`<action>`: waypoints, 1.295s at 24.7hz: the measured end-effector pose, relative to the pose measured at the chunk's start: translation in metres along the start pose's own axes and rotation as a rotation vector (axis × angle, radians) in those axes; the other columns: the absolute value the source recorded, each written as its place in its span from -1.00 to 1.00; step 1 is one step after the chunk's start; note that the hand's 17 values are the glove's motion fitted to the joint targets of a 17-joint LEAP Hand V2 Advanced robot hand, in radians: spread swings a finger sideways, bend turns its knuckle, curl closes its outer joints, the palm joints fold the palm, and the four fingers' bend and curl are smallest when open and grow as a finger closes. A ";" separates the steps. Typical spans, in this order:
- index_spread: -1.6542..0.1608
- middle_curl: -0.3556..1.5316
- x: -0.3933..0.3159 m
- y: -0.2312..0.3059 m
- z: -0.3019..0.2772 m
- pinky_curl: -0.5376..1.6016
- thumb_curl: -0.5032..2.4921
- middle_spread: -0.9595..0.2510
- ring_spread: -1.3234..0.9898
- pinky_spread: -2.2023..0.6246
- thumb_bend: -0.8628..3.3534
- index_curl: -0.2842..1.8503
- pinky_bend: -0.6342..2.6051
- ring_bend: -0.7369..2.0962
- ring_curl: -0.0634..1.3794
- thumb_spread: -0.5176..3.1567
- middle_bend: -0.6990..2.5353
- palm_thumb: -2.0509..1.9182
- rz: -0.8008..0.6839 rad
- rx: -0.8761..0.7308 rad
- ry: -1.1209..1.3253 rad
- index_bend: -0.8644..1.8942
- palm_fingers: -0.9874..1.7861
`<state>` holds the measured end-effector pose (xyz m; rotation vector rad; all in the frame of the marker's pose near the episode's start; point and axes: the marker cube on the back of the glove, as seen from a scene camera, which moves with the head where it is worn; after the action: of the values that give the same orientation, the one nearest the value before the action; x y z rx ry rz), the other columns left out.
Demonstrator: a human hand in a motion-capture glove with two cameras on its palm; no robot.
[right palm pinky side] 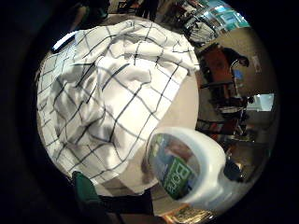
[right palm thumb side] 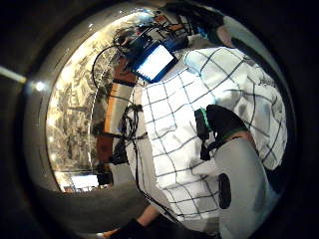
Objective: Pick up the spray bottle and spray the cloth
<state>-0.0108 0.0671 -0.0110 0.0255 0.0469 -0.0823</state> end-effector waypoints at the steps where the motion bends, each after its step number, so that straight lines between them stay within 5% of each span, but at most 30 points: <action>1: 0.42 -0.34 -0.003 0.011 -0.004 -0.25 -0.46 0.63 0.19 0.72 -0.45 -0.46 -0.44 -0.33 -0.62 -0.12 -0.45 0.40 -0.021 0.003 0.015 -0.26 0.05; 15: 0.39 -0.29 0.008 0.185 -0.022 -0.21 -0.43 0.62 0.20 0.72 -0.50 -0.48 -0.42 -0.30 -0.56 -0.09 -0.44 0.41 -0.170 0.152 0.034 -0.27 0.05; 21: 0.39 -0.28 0.024 0.216 -0.025 -0.21 -0.42 0.61 0.19 0.72 -0.52 -0.48 -0.42 -0.30 -0.55 -0.09 -0.44 0.41 -0.146 0.178 -0.009 -0.27 0.06; 32: 0.40 -0.26 0.063 0.230 -0.032 -0.21 -0.40 0.59 0.18 0.72 -0.54 -0.45 -0.47 -0.31 -0.53 -0.09 -0.43 0.42 0.022 0.337 -0.445 -0.24 0.13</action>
<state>0.0695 0.2919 -0.0407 0.3430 -0.4127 -0.0715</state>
